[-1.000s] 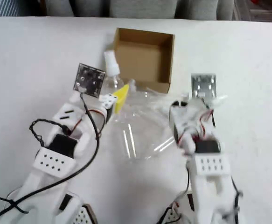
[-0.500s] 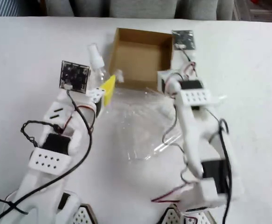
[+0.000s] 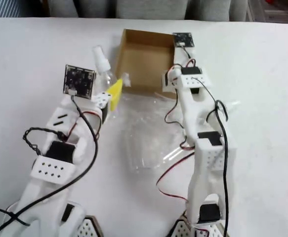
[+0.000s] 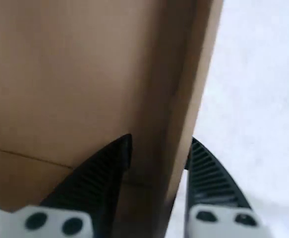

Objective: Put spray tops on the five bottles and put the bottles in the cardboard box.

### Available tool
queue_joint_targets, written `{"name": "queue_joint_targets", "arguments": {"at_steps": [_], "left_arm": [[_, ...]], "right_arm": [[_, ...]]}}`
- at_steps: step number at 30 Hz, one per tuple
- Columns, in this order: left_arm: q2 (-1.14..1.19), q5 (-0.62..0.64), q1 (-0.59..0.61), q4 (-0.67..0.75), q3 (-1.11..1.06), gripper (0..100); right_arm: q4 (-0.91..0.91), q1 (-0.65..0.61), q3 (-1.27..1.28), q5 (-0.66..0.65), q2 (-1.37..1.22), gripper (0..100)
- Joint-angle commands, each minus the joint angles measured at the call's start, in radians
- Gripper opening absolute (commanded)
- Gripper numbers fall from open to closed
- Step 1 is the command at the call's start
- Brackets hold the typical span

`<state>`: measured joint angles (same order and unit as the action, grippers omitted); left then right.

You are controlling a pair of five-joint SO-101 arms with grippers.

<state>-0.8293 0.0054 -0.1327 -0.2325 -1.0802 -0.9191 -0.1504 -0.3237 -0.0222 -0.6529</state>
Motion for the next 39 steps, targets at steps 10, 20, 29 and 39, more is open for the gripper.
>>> {"name": "queue_joint_targets", "arguments": {"at_steps": [10,20,29,39], "left_arm": [[-0.002,-0.003,0.01,0.032,0.006,12],[-0.008,-0.006,0.01,0.037,-0.005,12],[-0.008,-0.008,0.01,0.037,-0.006,12],[-0.008,-0.008,0.01,0.038,-0.006,12]], "right_arm": [[-0.325,0.007,-0.255,-0.29,-0.056,1.7],[-0.41,0.005,-0.157,-0.425,-0.008,1.8],[-0.107,-0.022,0.373,-0.502,0.341,1.7],[-0.067,-0.028,0.489,-0.486,0.433,15.8]]}}
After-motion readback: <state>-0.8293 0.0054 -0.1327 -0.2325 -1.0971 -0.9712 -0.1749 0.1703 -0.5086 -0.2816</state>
